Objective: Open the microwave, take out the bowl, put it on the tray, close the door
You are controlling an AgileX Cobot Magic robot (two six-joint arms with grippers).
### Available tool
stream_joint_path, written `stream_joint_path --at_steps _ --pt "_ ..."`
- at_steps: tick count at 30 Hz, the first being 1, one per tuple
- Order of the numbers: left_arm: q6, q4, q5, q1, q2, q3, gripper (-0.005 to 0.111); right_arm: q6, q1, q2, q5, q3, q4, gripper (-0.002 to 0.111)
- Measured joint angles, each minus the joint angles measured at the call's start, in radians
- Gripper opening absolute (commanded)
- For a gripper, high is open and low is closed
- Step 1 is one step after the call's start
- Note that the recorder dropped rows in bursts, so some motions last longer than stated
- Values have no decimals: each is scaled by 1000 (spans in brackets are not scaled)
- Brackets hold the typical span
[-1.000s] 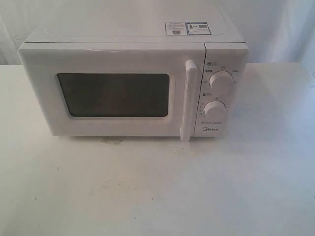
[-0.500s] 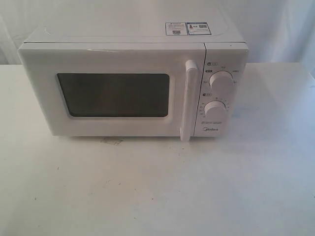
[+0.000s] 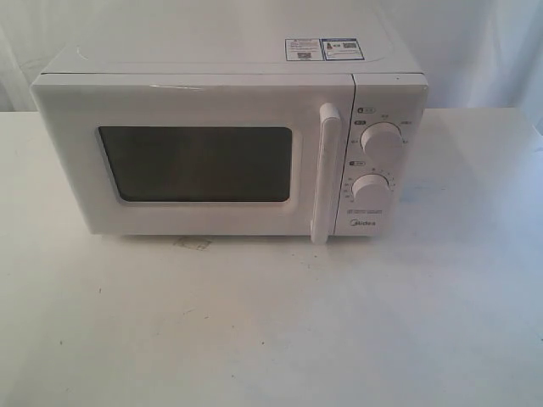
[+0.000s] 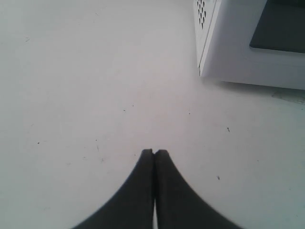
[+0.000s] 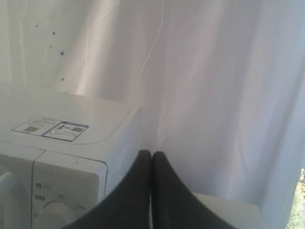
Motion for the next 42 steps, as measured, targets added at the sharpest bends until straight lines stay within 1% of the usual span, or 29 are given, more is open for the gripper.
stream_joint_path --at_steps 3,6,8,9,10,11,12,13,14,15,16,17,18,19,21,25,28,31,33,35,38,40,42 --pt "0 0 0 0 0 0 0 6 0 110 -80 -17 0 0" --pt "0 0 0 0 0 0 0 49 0 235 -26 -73 0 0" --pt "0 0 0 0 0 0 0 98 0 328 78 -127 0 0" --pt "0 0 0 0 0 0 0 132 4 399 198 -180 0 0" --pt "0 0 0 0 0 0 0 141 8 432 272 -217 0 0" --pt "0 0 0 0 0 0 0 134 18 482 411 -270 2 0" --pt "0 0 0 0 0 0 0 101 29 499 488 -297 19 0" --pt "0 0 0 0 0 0 0 -30 48 518 618 -343 97 0" --pt "0 0 0 0 0 0 0 -141 57 523 684 -365 173 0" --pt "0 0 0 0 0 0 0 -386 67 527 809 -401 392 0" --pt "0 0 0 0 0 0 0 -537 70 527 867 -417 522 0" --pt "0 0 0 0 0 0 0 -797 75 527 956 -437 742 0" --pt "0 0 0 0 0 0 0 -985 77 527 1015 -448 876 0" --pt "0 0 0 0 0 0 0 -1095 79 527 1051 -457 960 0" --pt "0 0 0 0 0 0 0 -1181 79 527 1046 -466 1016 0" --pt "0 0 0 0 0 0 0 -1307 79 532 995 -468 1039 0" --pt "0 0 0 0 0 0 0 -1374 77 556 979 -468 1049 0" --pt "0 0 0 0 0 0 0 -1447 53 596 986 -468 1092 0" --pt "0 0 0 0 0 0 0 -1517 18 625 1021 -468 1144 0" --pt "0 0 0 0 0 0 0 -1623 -29 649 1093 -468 1229 0" --pt "0 0 0 0 0 0 0 -1807 -101 680 1260 -468 1362 0" --pt "0 0 0 0 0 0 0 -1895 -141 708 1368 -468 1419 0" --pt "0 0 0 0 0 0 0 -1924 -159 733 1405 -468 1438 0"
